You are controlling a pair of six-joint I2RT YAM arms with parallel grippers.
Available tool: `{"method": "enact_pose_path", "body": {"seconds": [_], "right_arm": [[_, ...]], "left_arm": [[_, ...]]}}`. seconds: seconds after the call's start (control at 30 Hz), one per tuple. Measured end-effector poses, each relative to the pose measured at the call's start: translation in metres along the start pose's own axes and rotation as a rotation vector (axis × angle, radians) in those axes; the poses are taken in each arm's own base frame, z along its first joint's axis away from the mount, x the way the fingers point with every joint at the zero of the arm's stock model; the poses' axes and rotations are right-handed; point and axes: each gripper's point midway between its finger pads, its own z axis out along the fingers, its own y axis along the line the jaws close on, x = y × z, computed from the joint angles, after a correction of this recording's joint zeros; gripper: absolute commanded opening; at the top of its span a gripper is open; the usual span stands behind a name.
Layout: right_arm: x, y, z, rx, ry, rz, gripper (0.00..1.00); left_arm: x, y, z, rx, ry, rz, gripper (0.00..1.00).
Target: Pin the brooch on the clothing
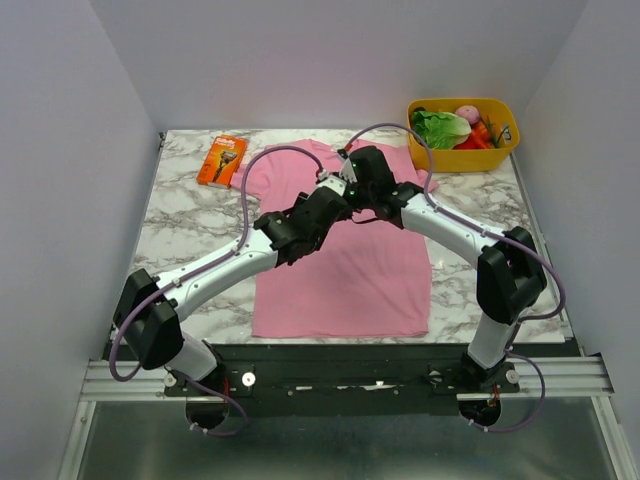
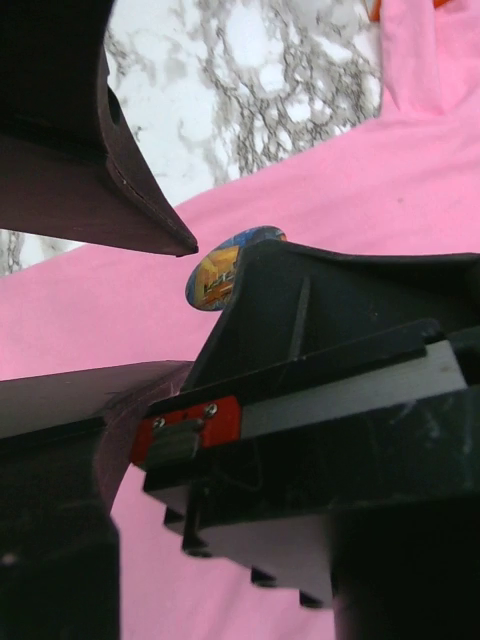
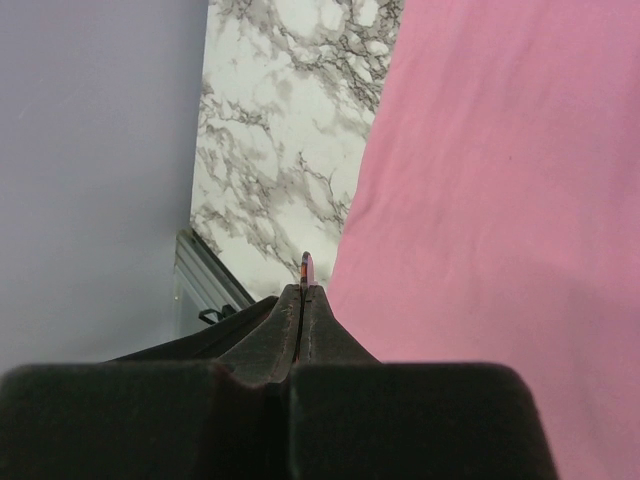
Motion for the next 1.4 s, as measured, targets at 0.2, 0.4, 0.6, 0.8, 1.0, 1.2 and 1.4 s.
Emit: {"method": "enact_pose_path", "body": {"seconds": [0.2, 0.4, 0.6, 0.8, 1.0, 1.2, 1.4], "right_arm": [[-0.003, -0.002, -0.001, 0.006, -0.007, 0.016, 0.01], [-0.008, -0.007, -0.002, 0.019, -0.021, 0.027, 0.01], [-0.009, -0.008, -0.003, 0.019, -0.022, 0.038, 0.01], [-0.008, -0.008, -0.002, 0.013, -0.021, 0.072, 0.01], [-0.001, -0.006, -0.001, -0.016, 0.003, 0.112, 0.01], [-0.002, -0.002, 0.0, -0.045, -0.001, 0.125, 0.01], [-0.004, 0.002, 0.0, -0.065, -0.013, 0.125, 0.19]], "left_arm": [[-0.003, 0.009, 0.003, -0.067, -0.008, 0.009, 0.47], [-0.007, 0.006, 0.008, -0.085, -0.014, 0.012, 0.46], [-0.01, 0.005, 0.009, -0.083, -0.024, 0.011, 0.44], [-0.012, 0.002, 0.012, -0.079, -0.044, 0.001, 0.39], [-0.008, 0.0, 0.013, -0.074, -0.064, -0.003, 0.31], [-0.011, 0.002, 0.012, -0.099, -0.08, 0.006, 0.13], [-0.013, 0.004, 0.011, -0.124, -0.09, 0.014, 0.0]]}}
